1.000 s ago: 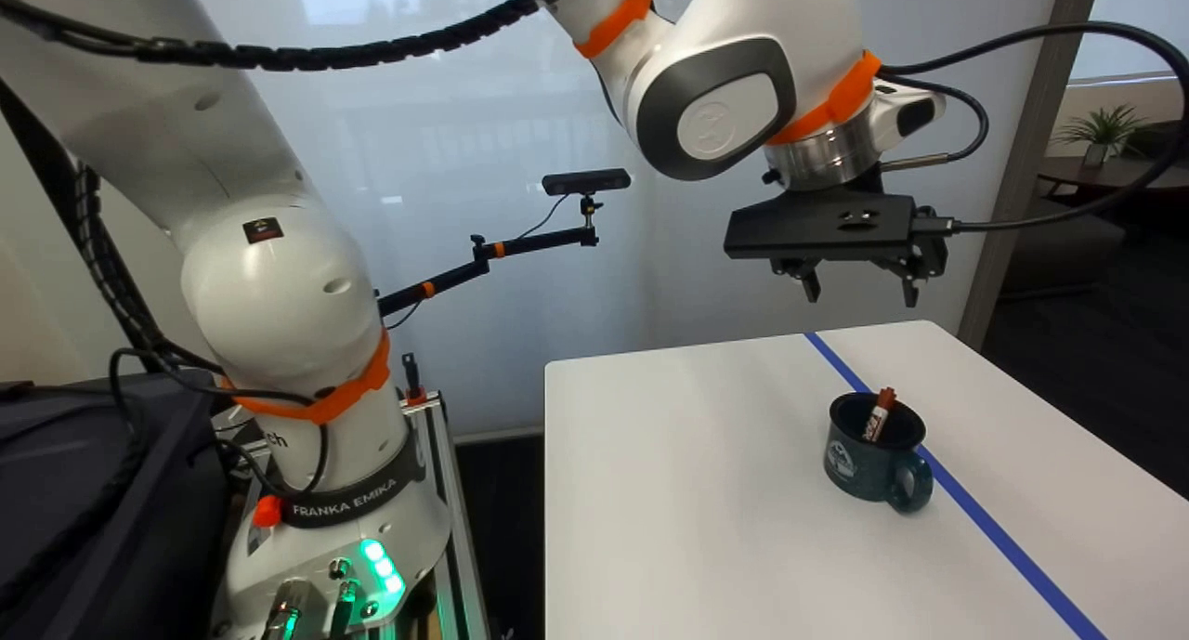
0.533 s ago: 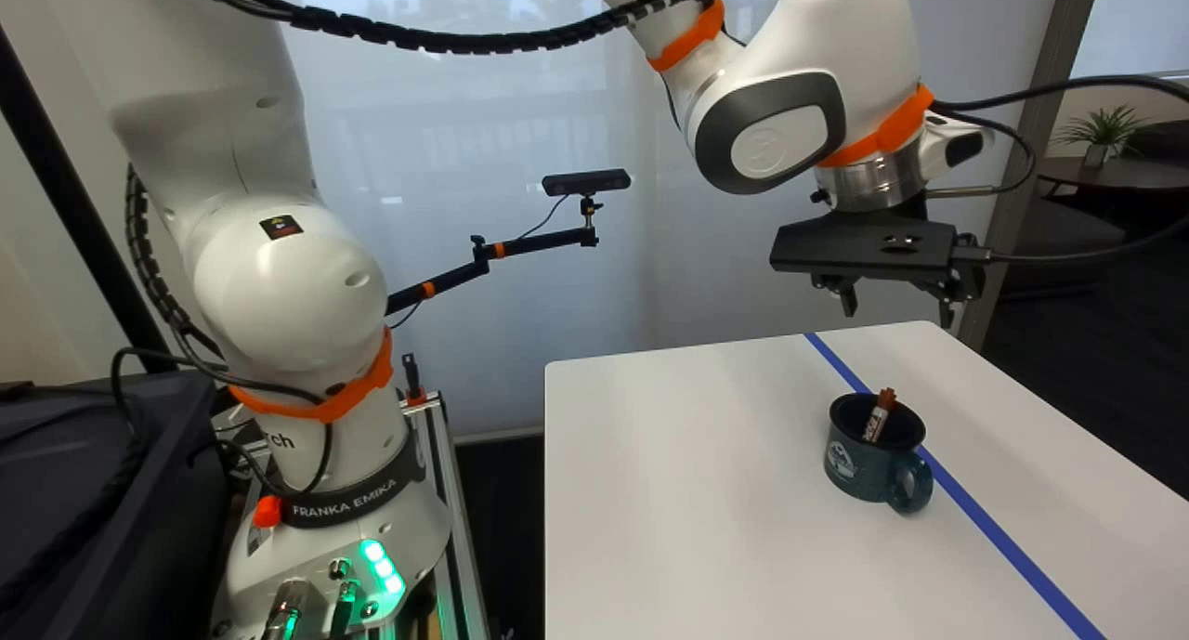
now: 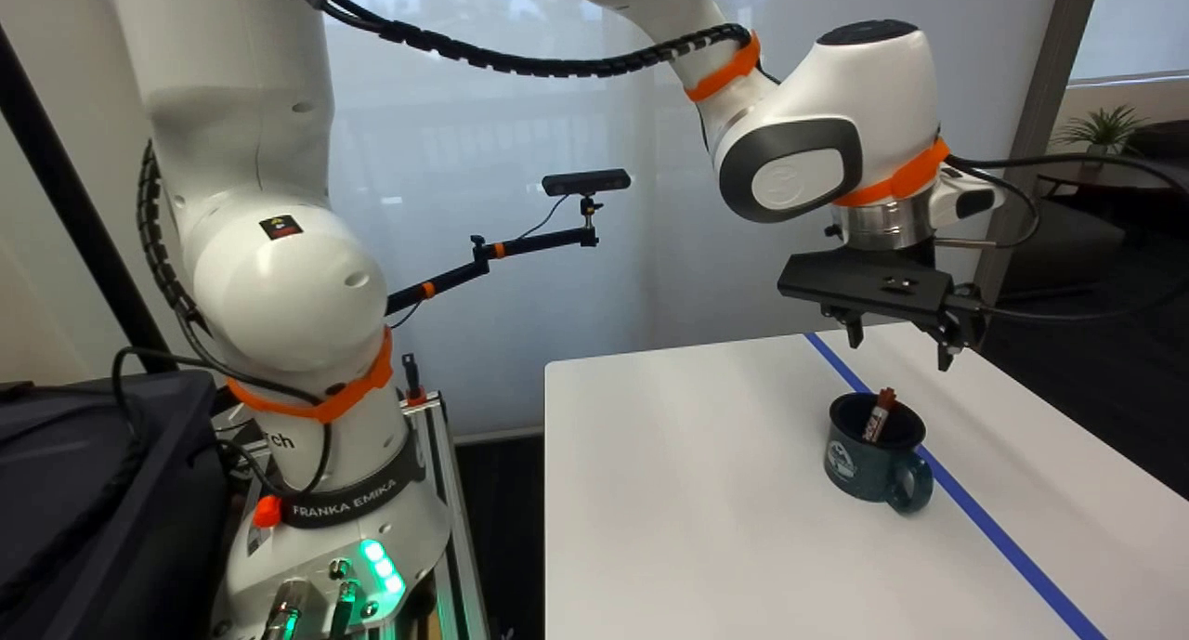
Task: Remove the marker from the mug cup
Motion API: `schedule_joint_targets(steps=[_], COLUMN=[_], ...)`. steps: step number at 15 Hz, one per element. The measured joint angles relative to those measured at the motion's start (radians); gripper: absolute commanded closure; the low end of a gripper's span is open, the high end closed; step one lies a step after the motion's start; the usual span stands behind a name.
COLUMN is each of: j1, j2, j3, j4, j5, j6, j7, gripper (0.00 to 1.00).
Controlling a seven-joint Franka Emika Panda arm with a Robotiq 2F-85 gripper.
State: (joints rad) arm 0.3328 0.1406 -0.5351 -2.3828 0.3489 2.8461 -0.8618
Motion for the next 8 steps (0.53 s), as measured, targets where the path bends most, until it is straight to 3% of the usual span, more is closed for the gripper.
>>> schedule_joint_targets(steps=[4,7,8], j1=[-0.006,-0.018,-0.024], j2=[0.052,0.090,0.103], j3=[0.029,0.054,0.061], j4=[0.039,0.076,0.087], j5=[0.047,0.080,0.089], j6=[-0.026,-0.052,-0.062], j7=[0.001,0.000,-0.001], gripper=[0.00,0.13,0.10])
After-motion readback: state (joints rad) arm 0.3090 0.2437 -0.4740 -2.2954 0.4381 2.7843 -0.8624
